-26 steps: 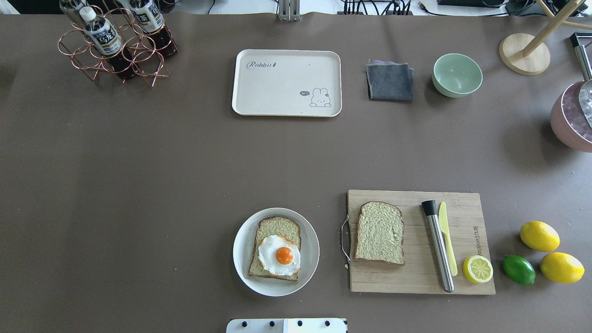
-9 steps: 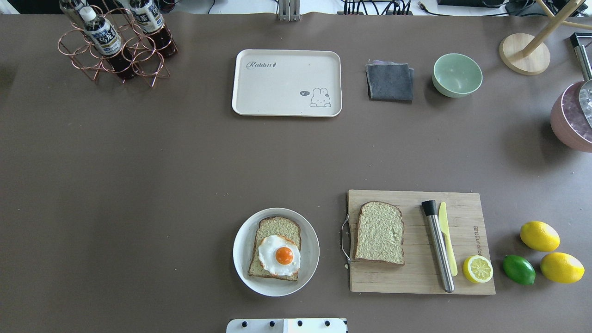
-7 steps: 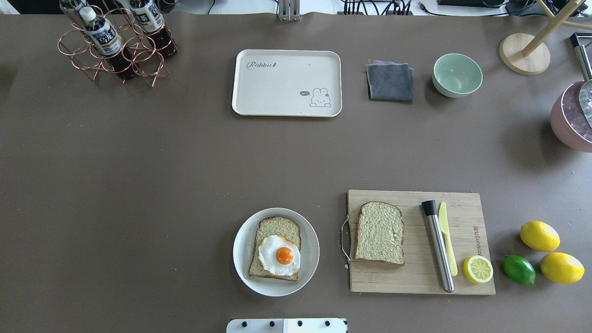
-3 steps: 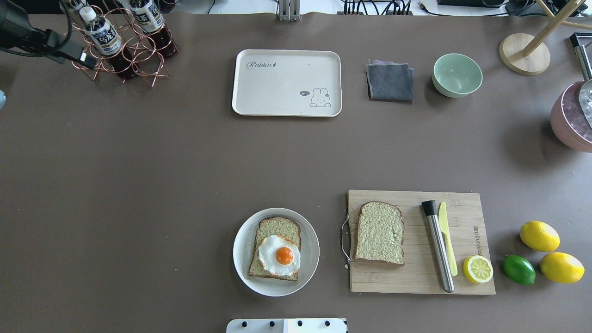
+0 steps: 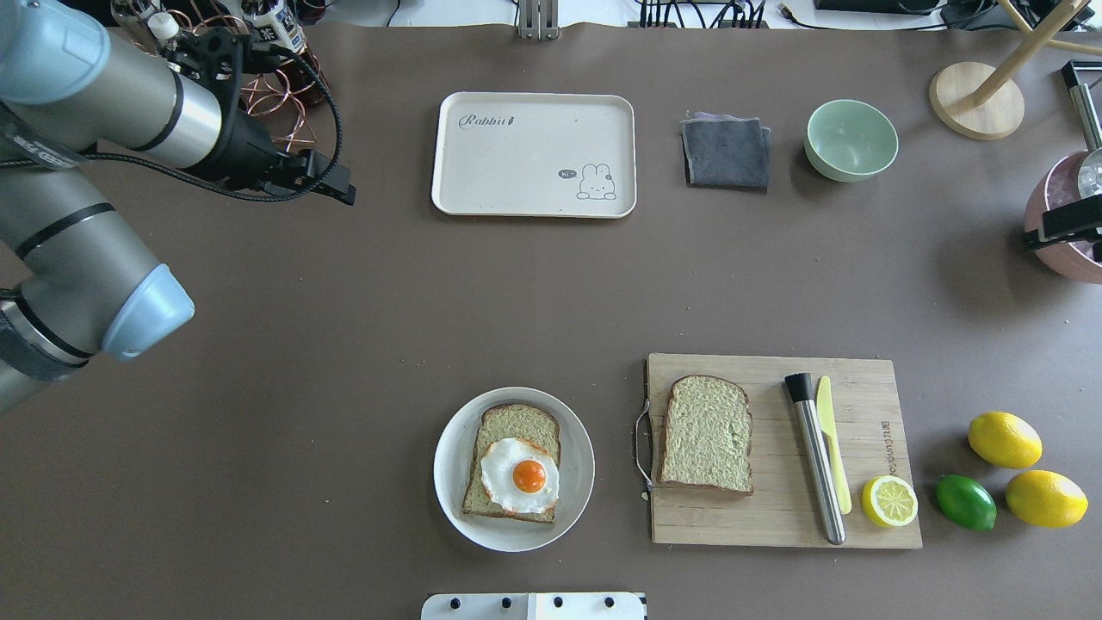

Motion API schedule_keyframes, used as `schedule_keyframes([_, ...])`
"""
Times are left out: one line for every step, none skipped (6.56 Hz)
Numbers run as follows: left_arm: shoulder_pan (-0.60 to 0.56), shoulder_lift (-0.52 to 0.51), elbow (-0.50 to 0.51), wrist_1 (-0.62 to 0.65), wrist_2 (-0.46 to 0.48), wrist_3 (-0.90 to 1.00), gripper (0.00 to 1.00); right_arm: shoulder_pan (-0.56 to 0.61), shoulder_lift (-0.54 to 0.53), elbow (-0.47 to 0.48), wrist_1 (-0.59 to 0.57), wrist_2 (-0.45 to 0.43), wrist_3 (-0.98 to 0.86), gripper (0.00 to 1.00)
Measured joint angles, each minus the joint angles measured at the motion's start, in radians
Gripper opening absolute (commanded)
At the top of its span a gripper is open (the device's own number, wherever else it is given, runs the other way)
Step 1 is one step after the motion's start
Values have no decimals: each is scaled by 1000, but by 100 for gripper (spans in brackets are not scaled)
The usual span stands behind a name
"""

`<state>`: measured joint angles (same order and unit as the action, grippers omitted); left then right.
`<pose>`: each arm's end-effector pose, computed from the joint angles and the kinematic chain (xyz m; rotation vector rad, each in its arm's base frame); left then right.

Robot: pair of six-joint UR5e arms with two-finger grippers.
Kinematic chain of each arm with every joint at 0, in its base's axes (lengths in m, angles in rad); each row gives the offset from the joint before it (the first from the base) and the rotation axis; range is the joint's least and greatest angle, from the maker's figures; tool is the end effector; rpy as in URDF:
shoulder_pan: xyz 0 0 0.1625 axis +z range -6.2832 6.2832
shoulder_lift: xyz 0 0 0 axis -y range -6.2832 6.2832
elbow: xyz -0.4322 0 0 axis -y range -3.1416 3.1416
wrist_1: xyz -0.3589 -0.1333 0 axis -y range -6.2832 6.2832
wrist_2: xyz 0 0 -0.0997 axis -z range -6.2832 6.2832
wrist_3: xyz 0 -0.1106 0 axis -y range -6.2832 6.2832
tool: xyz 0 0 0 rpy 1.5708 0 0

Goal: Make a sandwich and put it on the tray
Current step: 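Move the left arm above the tray while the right gripper reaches the bread slice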

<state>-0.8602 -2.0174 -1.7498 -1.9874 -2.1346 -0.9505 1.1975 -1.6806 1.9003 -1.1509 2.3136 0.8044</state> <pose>0.3407 -0.5097 0.3032 0.3049 1.0889 0.0798 -0.1029 -0.4231 0.5197 0.1086 -0.9333 0.1615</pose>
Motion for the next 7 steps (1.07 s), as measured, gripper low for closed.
schedule_keyframes([61,-18,-11,0,43,-66,99,-120,-5,27,82,-68,196,99])
schedule_keyframes([118,-30,-20,0,95,-104,99,-243,-11,78,116,-148,362,99])
schedule_keyframes([158,-41,-25,0,133,-133,99,-385,-20,141,130,-248,519,98])
schedule_keyframes([177,-48,-26,1,148,-150,99,-517,-27,187,136,-350,640,98])
schedule_keyframes([184,-51,-26,1,152,-157,99,-648,-28,221,138,-462,742,98])
schedule_keyframes([187,-52,-25,1,154,-159,99,-766,-25,245,138,-567,821,98])
schedule_keyframes([188,-52,-24,1,154,-159,99,-850,-21,256,139,-645,864,91])
